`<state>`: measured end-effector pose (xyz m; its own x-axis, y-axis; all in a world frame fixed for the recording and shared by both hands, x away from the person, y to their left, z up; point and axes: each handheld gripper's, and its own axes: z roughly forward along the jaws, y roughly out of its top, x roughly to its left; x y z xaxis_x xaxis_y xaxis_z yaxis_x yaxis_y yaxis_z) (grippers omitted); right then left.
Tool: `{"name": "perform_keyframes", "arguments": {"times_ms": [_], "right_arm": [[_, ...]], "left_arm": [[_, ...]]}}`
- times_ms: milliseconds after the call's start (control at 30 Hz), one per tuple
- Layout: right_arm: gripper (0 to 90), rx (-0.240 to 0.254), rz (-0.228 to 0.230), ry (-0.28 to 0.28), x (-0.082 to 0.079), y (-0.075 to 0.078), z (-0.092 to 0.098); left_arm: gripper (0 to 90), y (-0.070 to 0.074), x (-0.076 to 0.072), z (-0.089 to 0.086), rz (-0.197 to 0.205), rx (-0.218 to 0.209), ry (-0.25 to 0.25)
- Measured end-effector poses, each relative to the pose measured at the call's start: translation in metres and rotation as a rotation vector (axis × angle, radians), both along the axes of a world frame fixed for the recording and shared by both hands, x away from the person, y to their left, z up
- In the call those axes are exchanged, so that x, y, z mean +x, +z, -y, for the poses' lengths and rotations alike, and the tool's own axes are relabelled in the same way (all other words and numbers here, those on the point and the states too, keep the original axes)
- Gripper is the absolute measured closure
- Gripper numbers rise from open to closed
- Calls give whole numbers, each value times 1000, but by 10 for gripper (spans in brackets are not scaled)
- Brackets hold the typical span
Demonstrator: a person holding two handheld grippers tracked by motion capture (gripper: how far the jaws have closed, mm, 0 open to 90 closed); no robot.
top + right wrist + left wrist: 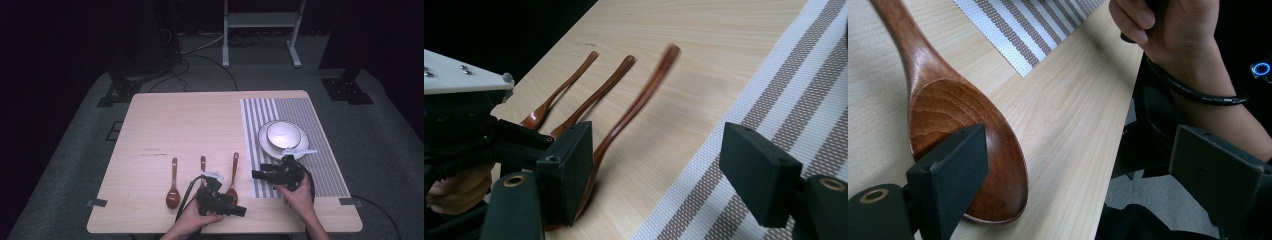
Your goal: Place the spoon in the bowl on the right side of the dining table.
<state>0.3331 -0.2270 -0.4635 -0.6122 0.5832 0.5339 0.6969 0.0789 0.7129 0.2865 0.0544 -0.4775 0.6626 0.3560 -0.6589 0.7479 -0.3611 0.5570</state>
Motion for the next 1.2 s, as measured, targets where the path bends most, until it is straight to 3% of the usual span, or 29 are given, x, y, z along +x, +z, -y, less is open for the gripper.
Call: {"name": "perform_keyframes", "arguments": {"times_ms": [400, 800, 1100, 1200], "right_arm": [[287, 18, -63, 36, 21, -5, -18], [287, 16, -91, 58, 43, -6, -38], [359, 15, -126, 49, 60, -14, -49], [432, 13, -139, 48, 65, -17, -53]], "left_arm": [[76, 0, 0, 0, -1, 1, 1], [77, 0, 0, 0, -3, -2, 0], [76, -1, 0, -1, -6, -5, 0], [76, 0, 0, -1, -5, -3, -1]]}}
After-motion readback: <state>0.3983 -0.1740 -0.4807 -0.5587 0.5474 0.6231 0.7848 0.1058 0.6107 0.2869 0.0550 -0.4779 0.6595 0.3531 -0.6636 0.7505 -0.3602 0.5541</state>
